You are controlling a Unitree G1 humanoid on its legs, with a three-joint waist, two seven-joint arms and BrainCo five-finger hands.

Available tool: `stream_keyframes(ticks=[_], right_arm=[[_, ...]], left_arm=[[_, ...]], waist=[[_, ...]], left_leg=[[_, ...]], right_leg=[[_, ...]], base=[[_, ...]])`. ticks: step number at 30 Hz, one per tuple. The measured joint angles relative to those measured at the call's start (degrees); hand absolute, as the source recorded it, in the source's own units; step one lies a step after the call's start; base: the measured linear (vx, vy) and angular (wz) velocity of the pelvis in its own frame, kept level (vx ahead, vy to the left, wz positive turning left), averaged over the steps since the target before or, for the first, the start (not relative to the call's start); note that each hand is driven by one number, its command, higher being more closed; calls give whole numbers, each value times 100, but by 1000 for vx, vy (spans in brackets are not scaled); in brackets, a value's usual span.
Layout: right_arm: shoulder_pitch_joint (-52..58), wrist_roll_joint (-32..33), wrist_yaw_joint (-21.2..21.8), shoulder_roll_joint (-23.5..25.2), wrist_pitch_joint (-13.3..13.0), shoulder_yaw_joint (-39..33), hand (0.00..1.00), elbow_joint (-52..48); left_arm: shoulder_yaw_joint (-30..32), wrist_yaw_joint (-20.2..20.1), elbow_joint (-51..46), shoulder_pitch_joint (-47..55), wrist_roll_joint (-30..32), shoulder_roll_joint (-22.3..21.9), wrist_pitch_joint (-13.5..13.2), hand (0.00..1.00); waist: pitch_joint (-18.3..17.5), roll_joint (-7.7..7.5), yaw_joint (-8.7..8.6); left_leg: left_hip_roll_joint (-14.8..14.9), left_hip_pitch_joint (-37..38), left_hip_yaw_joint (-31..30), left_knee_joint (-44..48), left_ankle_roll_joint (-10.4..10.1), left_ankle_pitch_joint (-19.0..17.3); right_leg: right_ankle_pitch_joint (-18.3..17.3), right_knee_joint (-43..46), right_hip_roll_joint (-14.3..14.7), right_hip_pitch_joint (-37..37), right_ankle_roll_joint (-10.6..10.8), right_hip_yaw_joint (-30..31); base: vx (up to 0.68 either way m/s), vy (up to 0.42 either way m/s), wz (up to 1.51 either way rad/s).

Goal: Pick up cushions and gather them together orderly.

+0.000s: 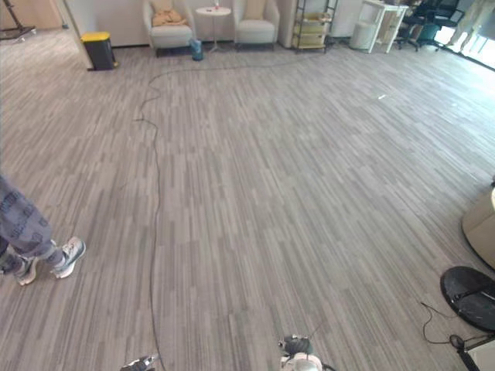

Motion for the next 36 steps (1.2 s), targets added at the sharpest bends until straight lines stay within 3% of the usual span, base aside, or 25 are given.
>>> stream_keyframes(ticks=[16, 32, 36], right_arm=[[-216, 840, 58, -12, -57, -488, 0, 357], [-275, 847, 58, -43, -61, -696, 0, 364], [-291, 847, 53, -33, -64, -699, 0, 306]], left_arm=[[-52, -30, 244, -118, 224, 163, 125, 0], [-106, -26, 332, -185, 226, 217, 149, 0], [-100, -21, 276, -218, 221, 224, 157, 0]], waist=[[201, -22, 2], [394, -13, -10], [465, -40, -4]], left_leg=[[-42, -1, -191, -38, 56, 85], [-68, -57, -240, -38, 57, 84], [-39, -319, -300, 9, 6, 25]], right_leg=[[-8, 49, -56, 80, 12, -182], [-13, 12, -61, 73, 26, -258], [-284, 476, -90, -363, -5, -265]], base=[[-58, -15, 6], [-14, -10, 2], [-25, -22, 9]])
